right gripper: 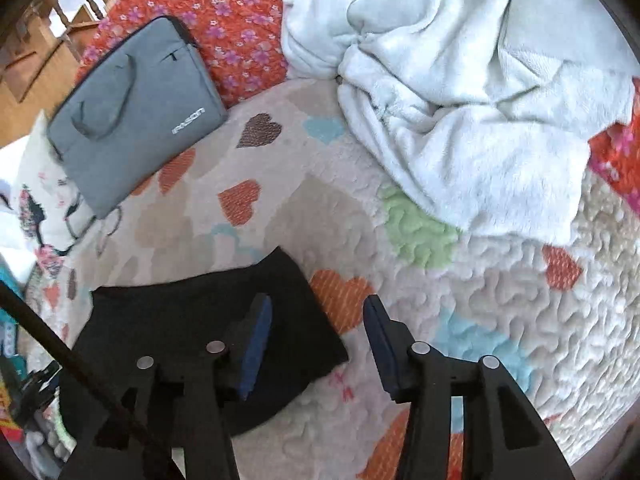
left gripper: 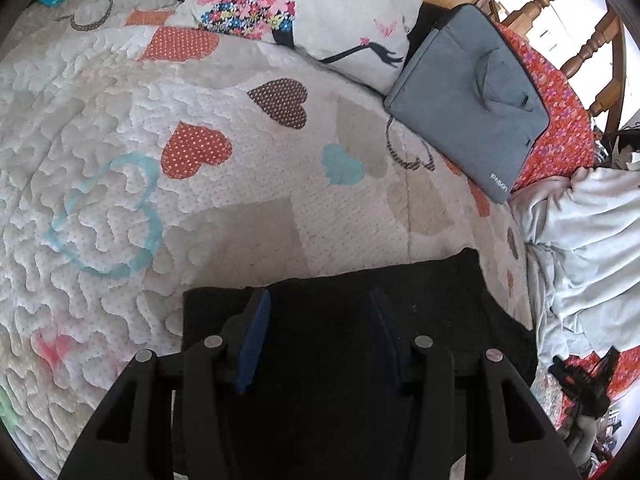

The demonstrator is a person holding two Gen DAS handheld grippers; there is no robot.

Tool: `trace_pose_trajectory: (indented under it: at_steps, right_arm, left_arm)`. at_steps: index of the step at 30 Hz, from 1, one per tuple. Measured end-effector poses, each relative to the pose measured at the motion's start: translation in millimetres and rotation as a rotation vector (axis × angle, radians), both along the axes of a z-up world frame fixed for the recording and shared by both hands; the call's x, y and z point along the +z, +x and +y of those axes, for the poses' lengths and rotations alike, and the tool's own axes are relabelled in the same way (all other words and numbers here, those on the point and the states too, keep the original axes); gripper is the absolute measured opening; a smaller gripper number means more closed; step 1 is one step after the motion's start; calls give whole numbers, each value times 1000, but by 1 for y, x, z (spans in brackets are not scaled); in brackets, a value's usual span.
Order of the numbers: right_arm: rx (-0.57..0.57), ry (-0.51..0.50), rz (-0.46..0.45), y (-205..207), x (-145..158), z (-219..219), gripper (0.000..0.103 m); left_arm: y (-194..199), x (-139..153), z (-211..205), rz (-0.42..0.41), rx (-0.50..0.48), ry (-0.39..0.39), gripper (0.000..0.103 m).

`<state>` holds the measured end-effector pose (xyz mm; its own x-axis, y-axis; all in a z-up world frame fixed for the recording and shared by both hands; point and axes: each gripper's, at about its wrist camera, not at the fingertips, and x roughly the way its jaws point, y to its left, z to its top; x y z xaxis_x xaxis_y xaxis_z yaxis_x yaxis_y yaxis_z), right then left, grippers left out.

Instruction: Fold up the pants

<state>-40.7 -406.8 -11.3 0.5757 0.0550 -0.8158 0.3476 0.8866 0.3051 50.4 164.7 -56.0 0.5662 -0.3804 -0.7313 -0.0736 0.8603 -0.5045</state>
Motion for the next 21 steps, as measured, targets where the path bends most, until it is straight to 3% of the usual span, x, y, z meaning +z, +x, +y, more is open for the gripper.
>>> trace_pose_trajectory:
  at_steps: [3,5,8,10,14,17,21]
  right_arm:
    - [26,10,18,5,-16,14,52]
    - [25,17,50,11,-29,17,52]
    - [-110,-29,100,11,-47,-3,52]
    - [-171,33,71,5,-48,-16,52]
    - [-185,261,-55,-25,-51,-21,53]
    - [-149,280,-67,-32,-59,-7,53]
    - [-134,247,-52,-21,-74,-1,53]
  left_arm:
    - [-9,7,-4,-54,-17,-41,48]
    - [-18,14,-14,-93,-40,-8,48]
    - [-26,24,-37,-89,-116,20,48]
    - [-31,35,-56,-93,-184,20,49]
    - [-28,65,-122,-110,-385,45,53]
    - [-10,80,-187,-109,-514,64,57]
    - [11,77,-283,-76,-676,116,57]
